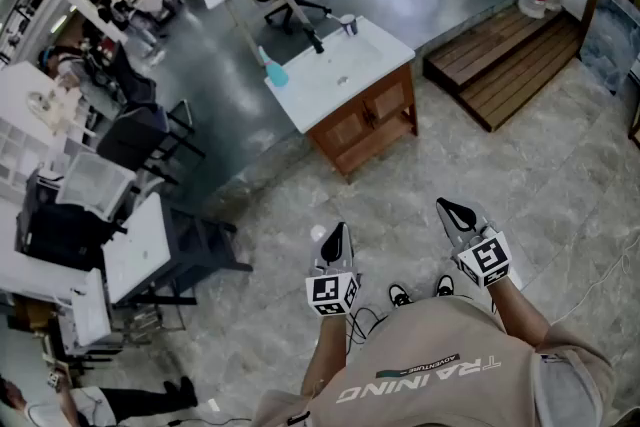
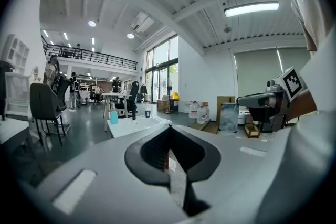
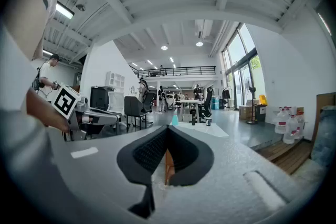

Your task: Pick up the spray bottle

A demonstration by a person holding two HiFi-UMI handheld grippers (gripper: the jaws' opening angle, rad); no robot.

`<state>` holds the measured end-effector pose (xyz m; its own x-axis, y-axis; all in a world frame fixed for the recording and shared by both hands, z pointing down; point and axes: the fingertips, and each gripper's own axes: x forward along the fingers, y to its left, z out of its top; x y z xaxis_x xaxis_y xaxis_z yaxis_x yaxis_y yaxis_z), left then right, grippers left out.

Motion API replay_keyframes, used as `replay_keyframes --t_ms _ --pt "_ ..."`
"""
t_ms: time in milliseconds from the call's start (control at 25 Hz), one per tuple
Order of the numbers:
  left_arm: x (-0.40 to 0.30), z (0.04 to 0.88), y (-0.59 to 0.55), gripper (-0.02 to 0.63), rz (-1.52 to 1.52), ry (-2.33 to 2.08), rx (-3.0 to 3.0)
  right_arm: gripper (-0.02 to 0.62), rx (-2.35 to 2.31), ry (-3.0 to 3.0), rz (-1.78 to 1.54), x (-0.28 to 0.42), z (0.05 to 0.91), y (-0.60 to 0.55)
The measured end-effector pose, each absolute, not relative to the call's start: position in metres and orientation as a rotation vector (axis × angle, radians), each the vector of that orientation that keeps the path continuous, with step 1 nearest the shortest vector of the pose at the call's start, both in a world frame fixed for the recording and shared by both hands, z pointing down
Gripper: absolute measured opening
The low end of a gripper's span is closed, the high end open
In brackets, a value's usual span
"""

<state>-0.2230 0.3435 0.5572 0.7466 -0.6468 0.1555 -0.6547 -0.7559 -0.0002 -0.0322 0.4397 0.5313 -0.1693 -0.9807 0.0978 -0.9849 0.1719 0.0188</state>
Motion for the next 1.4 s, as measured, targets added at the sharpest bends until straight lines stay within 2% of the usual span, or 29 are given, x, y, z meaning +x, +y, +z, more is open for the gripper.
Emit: replay_keyframes --t_ms 640,1040,1400 --pt "-0.235 0.572 0.305 0.018 0.264 -0.982 2.894 0.003 2.010 -2.295 0.075 -0.046 0.523 0.388" --pt "-0.232 0.605 0.281 0.018 0.322 -0.831 2.879 0.003 2.008 -2.226 0.155 -0.070 0.548 0.375" --pt "-0.207 0.611 0.254 0.018 0.355 -0.847 2.836 0.003 1.955 -2.258 0.249 -0.046 0.565 0.340"
